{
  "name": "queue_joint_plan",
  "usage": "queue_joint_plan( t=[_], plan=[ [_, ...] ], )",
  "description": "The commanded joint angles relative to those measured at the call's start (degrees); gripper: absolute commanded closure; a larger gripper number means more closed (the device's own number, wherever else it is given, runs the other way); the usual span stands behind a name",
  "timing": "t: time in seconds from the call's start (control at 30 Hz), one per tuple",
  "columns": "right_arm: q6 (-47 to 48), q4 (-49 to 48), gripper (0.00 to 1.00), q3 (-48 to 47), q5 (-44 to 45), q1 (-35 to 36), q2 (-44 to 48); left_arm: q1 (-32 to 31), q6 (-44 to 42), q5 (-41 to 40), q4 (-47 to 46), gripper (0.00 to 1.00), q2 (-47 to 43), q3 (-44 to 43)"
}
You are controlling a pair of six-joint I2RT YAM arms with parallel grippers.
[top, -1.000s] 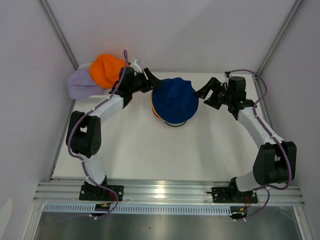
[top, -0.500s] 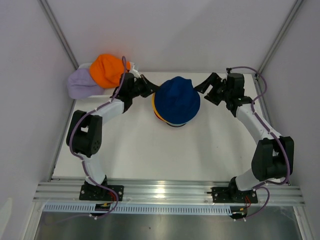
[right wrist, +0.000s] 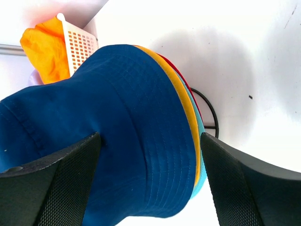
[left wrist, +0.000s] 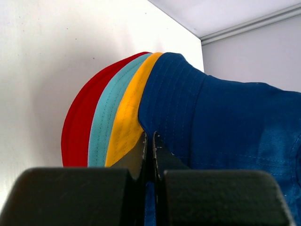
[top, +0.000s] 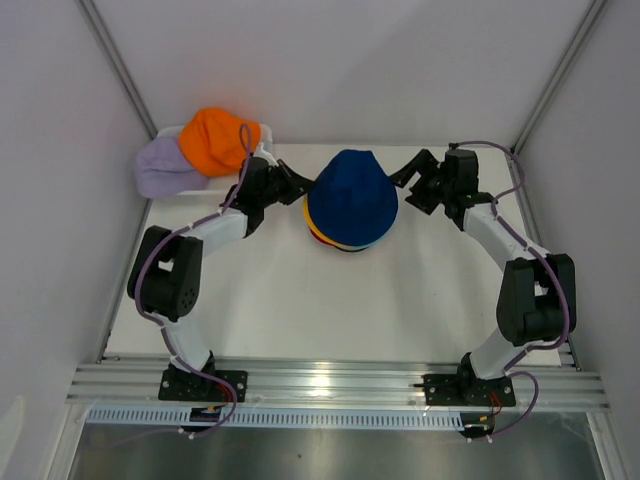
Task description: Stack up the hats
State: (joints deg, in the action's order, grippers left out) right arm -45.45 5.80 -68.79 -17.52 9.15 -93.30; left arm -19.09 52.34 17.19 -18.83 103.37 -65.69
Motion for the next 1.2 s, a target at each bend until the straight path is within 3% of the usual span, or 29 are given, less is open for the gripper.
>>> queue_joint_plan(
  t=[0.0, 0.47, 0.53, 0.73, 0.87, 1.07, 1.17],
  plan=[
    [-0.9, -2.6, 0.12, 0.3, 1.3, 0.8, -1.3, -2.0, -3.2, -2.9, 4.9, 0.99, -0.4, 3.2],
    [0.0, -1.5, 0.11, -1.2, 2.1, 1.2, -2.3, -4.4, -5.9, -7.6, 5.5, 0.99, -2.6, 8.3],
    [0.9, 0.5, 0.11, -2.7, 2.2, 1.2, -2.5, -4.4, -6.5, -8.0, 5.8, 0.94, -3.6, 7.9],
    [7.3, 11.8, 0.08, -12.7, 4.2, -2.4, -2.1, -2.2, -11.8, -8.3, 12.1, 0.62, -10.9, 2.5],
    [12.0, 17.2, 0.03, -18.0, 4.1, -7.2, 0.3, 3.6, -16.8, -9.0, 21.0, 0.28, -16.9, -2.8],
    [18.6, 20.6, 0.01, -20.9, 4.1, -10.5, 5.1, 12.0, -26.4, -9.4, 31.7, 0.05, -17.2, -19.0],
    [19.2, 19.0, 0.00, -19.9, 1.7, -10.5, 6.2, 14.4, -31.1, -12.3, 40.6, 0.03, -12.1, -29.0]
  ],
)
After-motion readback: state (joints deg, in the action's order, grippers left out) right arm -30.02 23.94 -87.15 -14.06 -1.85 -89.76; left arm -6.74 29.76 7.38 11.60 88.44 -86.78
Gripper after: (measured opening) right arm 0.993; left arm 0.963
